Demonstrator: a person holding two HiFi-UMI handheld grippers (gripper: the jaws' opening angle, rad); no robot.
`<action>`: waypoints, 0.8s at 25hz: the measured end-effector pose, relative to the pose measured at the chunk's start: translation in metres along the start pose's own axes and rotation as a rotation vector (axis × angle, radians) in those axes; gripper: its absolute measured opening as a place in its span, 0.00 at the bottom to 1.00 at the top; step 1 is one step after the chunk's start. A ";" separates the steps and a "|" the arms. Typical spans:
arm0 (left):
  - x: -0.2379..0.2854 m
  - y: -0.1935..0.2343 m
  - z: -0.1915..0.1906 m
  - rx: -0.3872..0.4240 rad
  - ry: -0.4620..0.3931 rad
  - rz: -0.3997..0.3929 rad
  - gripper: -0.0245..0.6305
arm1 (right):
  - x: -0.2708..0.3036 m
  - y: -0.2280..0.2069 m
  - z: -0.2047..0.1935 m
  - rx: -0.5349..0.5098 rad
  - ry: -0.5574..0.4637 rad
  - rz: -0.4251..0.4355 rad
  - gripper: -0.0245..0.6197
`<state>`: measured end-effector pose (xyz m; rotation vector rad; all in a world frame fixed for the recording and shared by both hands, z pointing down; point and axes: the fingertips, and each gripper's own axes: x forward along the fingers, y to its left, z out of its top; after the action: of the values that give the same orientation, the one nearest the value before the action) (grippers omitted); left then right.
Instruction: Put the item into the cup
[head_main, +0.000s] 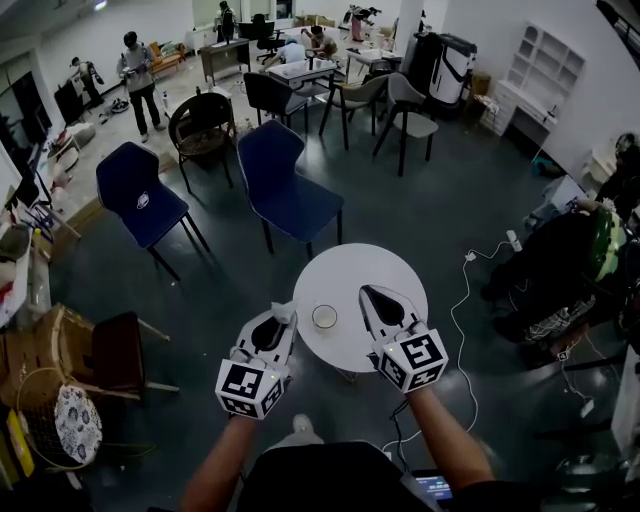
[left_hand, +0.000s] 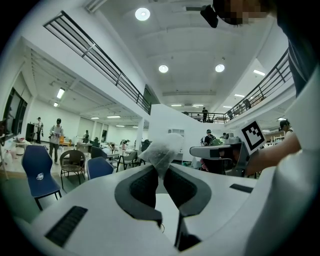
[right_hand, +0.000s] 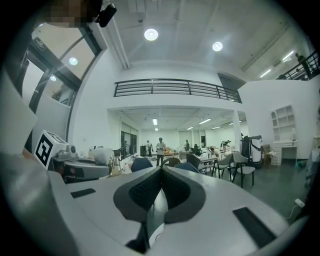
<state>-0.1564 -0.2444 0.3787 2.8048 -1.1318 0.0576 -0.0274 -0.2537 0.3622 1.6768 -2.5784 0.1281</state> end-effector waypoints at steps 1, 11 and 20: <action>0.000 0.002 -0.001 -0.001 0.000 -0.006 0.10 | 0.002 0.000 -0.001 -0.001 0.001 -0.006 0.06; 0.006 0.024 -0.018 -0.006 0.019 -0.064 0.11 | 0.017 0.006 -0.016 0.000 0.013 -0.064 0.06; 0.026 0.020 -0.038 -0.024 0.059 -0.109 0.10 | 0.014 -0.008 -0.031 0.009 0.048 -0.097 0.06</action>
<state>-0.1515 -0.2720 0.4206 2.8174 -0.9595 0.1157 -0.0256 -0.2670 0.3942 1.7746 -2.4608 0.1724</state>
